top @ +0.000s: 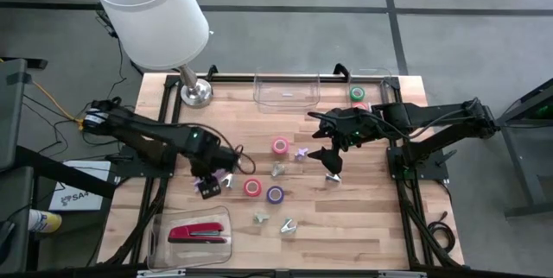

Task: Pick and place Stapler, Stapler remover, tape
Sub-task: Put the pink stapler into the bottom transparent bin

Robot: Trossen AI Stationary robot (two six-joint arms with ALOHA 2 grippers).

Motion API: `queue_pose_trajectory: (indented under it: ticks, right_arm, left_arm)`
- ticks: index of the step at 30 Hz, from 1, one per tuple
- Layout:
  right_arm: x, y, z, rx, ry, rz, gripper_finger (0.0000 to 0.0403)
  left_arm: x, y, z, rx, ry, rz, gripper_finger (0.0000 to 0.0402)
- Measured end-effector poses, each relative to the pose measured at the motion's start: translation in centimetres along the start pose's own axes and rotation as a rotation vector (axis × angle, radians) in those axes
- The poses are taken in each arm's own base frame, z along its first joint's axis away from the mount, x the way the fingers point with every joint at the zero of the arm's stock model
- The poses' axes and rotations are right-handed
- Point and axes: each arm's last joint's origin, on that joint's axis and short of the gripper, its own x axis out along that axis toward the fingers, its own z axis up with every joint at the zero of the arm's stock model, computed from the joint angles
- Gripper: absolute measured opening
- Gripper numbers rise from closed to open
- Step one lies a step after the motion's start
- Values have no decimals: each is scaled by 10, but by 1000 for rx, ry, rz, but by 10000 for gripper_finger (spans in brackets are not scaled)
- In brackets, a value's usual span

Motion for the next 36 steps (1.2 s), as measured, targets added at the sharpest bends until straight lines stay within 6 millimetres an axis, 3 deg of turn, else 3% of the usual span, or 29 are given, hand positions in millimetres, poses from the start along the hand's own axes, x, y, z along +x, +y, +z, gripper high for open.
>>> queue_pose_trajectory:
  ticks: [12,22,27,36]
  right_arm:
    - [0,0,0,-7,5,11,320]
    - [0,1,0,-31,7,16,320]
    - [0,1,0,-33,9,18,320]
    - [0,1,-1,-37,14,28,320]
  left_arm:
    - [-4,-50,-38,17,-30,-74,219]
    - [5,-86,-75,15,-22,-188,219]
    - [15,-100,-92,93,3,-193,219]
    - [50,-121,-102,149,88,-118,219]
